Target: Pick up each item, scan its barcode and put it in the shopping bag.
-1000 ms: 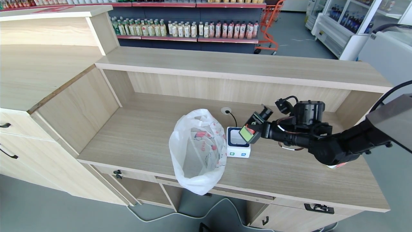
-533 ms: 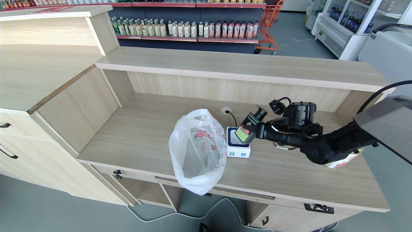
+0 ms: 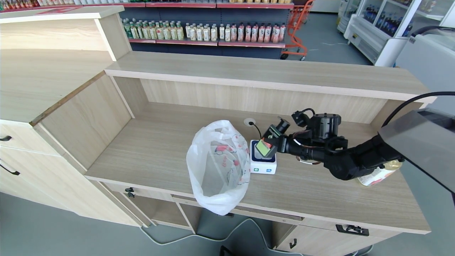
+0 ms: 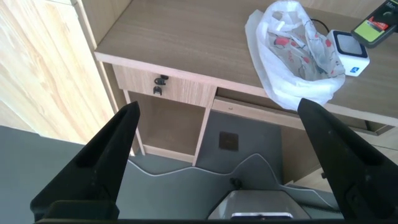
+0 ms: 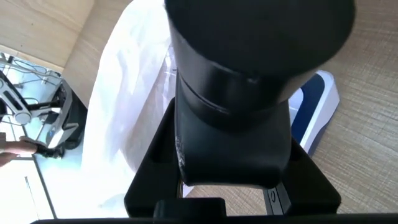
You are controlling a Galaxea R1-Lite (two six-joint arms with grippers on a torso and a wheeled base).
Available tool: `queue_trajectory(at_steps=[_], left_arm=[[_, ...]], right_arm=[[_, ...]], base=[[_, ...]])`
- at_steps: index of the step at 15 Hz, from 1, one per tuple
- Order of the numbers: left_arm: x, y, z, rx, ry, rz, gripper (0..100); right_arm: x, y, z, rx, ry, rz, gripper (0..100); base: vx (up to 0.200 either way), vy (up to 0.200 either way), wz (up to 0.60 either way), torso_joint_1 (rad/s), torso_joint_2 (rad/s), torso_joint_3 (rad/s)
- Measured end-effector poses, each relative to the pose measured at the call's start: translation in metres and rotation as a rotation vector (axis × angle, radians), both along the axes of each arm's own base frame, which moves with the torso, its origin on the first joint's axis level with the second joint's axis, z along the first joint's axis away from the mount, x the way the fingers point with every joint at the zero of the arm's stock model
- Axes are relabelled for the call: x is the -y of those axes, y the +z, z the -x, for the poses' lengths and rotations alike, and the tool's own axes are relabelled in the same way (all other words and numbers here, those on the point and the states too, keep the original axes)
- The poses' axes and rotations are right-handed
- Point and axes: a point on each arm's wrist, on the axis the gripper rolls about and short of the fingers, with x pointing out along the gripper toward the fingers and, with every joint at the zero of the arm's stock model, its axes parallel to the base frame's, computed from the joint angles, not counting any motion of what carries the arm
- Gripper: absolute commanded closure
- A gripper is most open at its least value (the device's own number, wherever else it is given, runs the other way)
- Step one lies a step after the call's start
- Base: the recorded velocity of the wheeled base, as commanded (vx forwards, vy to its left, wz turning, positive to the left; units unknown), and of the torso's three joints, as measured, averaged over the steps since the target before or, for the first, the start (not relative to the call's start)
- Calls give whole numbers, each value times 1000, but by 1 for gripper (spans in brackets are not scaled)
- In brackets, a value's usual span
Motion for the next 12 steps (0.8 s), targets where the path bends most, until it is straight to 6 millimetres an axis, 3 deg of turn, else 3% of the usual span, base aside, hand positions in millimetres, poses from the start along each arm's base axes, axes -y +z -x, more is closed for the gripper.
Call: queue_trajectory(at_steps=[12], left_arm=[[0, 0, 0, 0, 0, 0, 0]], right_arm=[[-10, -18, -13, -11, 12, 1, 100]], base=[[0, 0, 0, 0, 0, 0]])
